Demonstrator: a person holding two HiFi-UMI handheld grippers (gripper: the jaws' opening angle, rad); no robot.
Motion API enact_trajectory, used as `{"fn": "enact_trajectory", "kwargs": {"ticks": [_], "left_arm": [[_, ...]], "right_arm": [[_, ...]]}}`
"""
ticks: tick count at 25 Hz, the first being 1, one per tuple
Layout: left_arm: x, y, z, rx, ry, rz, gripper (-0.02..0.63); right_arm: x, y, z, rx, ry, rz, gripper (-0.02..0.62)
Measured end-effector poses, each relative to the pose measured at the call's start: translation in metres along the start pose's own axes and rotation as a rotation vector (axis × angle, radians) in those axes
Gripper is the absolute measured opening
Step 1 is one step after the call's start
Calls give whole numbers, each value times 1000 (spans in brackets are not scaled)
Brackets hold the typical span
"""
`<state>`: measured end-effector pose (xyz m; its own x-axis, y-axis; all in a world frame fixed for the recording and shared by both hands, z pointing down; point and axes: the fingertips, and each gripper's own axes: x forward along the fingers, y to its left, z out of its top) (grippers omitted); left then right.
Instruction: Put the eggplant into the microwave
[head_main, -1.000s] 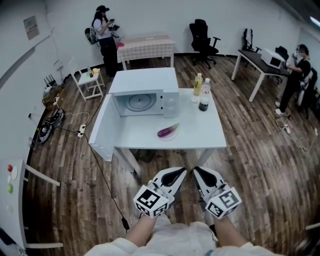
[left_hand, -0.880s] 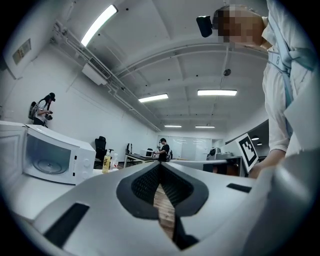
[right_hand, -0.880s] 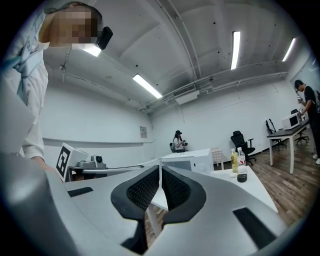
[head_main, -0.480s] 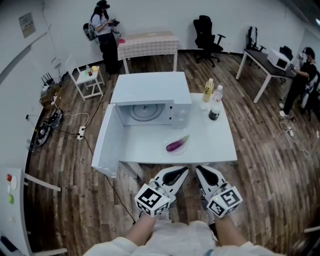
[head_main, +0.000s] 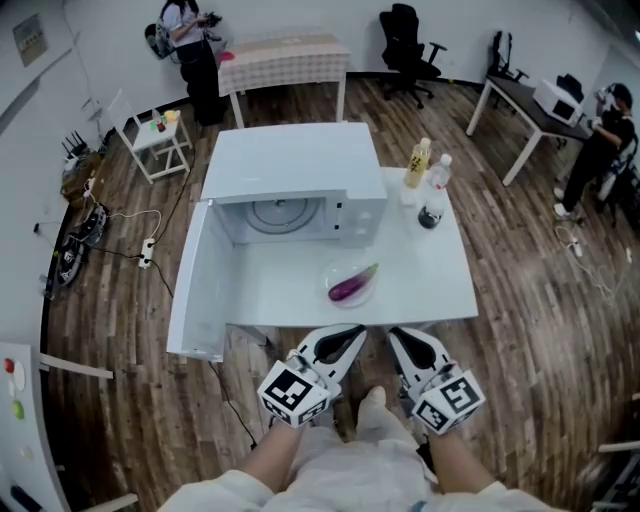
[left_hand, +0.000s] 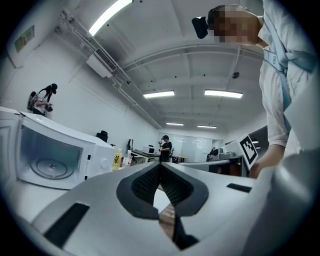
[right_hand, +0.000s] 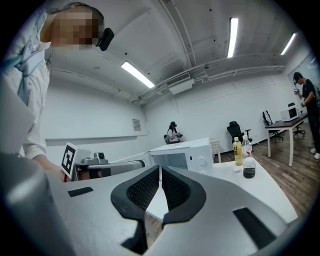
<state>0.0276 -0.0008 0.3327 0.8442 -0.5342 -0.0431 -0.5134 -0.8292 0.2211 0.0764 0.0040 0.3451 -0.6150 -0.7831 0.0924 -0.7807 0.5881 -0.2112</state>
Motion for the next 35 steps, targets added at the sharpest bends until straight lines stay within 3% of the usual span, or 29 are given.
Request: {"fn": "enact_trajectory", "kwargs": {"ticks": [12, 24, 35], "left_arm": [[23, 35, -48, 90, 125, 9, 3], [49, 98, -107, 190, 286, 77, 7], [58, 141, -159, 247, 390, 150, 166]], "right_arm": [[27, -34, -22, 2, 50, 119, 37], [42, -61, -60, 35, 94, 135, 37], [55, -88, -82, 62, 85, 120, 37]]}}
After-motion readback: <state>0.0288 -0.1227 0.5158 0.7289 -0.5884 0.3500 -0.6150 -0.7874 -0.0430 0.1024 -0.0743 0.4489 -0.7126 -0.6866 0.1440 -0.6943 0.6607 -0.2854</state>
